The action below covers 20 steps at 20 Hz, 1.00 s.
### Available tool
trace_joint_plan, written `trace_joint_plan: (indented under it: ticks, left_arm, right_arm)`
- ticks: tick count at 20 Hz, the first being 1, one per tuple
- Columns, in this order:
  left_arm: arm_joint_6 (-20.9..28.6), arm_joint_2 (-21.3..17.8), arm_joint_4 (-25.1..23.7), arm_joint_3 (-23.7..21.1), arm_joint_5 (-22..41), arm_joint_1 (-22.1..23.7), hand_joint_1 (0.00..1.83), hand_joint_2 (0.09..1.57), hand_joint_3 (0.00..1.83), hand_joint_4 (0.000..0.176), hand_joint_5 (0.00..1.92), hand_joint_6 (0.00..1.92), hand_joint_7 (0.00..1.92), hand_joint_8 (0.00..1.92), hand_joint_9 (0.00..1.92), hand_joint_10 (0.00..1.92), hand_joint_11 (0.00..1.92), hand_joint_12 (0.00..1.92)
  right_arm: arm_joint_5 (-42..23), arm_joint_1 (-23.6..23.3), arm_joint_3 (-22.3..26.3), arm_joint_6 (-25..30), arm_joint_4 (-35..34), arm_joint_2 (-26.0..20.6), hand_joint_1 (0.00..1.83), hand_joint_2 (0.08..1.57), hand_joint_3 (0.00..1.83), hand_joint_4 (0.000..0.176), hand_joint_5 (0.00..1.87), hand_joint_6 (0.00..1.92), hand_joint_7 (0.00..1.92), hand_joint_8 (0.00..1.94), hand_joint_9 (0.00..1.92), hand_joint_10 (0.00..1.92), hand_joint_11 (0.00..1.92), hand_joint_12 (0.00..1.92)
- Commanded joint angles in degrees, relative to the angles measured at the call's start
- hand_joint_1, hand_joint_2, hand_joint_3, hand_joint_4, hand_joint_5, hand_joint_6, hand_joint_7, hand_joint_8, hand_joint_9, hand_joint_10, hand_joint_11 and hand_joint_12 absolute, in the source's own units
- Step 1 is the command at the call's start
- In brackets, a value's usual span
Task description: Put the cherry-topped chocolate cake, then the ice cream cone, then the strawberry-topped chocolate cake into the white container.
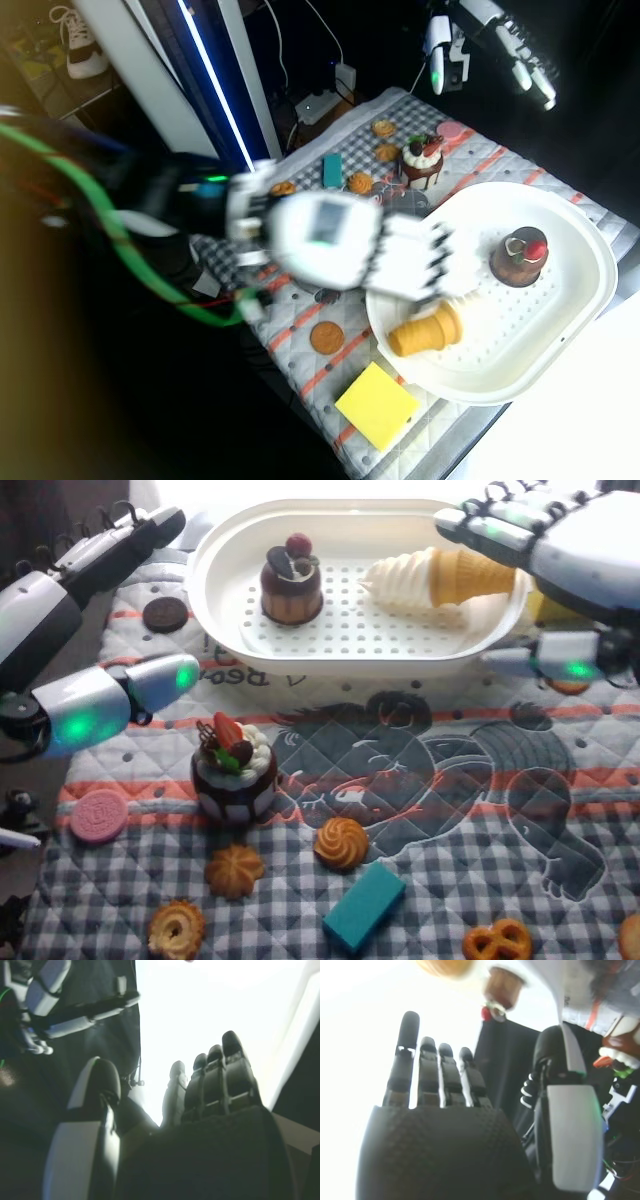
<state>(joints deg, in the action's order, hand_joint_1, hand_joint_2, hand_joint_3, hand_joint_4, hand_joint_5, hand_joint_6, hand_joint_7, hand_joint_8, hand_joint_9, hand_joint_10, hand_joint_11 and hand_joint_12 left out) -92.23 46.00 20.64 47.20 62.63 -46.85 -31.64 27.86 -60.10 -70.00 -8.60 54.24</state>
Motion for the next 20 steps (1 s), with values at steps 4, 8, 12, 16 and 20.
trace_joint_plan:
  ticks: [4,8,12,16,20]
  left_arm:
    - [0.39,-1.39,-2.34,-0.87,4.41,-0.76,0.82,1.19,0.00,0.098,0.04,0.00,0.00,0.00,0.00,0.00,0.00,0.01]
    - [0.39,-1.60,-4.03,-1.17,-0.17,-1.13,0.79,1.16,0.00,0.032,0.00,0.00,0.00,0.00,0.00,0.00,0.00,0.00]
    - [0.38,-0.34,-5.37,-0.57,-6.56,-1.28,0.70,1.10,0.03,0.108,0.00,0.00,0.00,0.01,0.00,0.00,0.01,0.36]
    - [0.38,2.38,-6.00,1.83,-14.19,-0.54,0.78,1.09,0.00,0.108,0.03,0.00,0.00,0.00,0.00,0.00,0.00,0.20]
    - [0.38,5.04,-6.15,4.05,-18.47,0.76,0.88,1.08,0.00,0.114,0.06,0.00,0.04,0.00,0.02,0.01,0.00,0.21]
  right_arm:
    - [-12.06,5.24,6.62,1.18,4.76,-5.06,0.55,1.17,0.00,0.016,0.00,0.00,0.00,0.00,0.01,0.14,0.00,0.60]
    - [-17.20,12.26,9.26,6.69,7.12,-7.92,0.61,1.17,0.00,0.000,0.00,0.00,0.00,0.00,0.05,0.08,0.00,0.50]
    - [-20.47,17.00,11.42,7.68,7.16,-9.81,0.57,1.16,0.00,0.017,0.00,0.00,0.00,0.00,0.00,0.04,0.00,0.43]
    - [-23.92,20.64,12.14,9.29,6.60,-10.55,0.58,1.19,0.00,0.012,0.00,0.00,0.00,0.00,0.00,0.02,0.00,0.22]
    - [-24.70,21.81,12.26,9.44,5.99,-10.57,0.61,1.18,0.00,0.008,0.00,0.00,0.00,0.00,0.02,0.03,0.00,0.37]
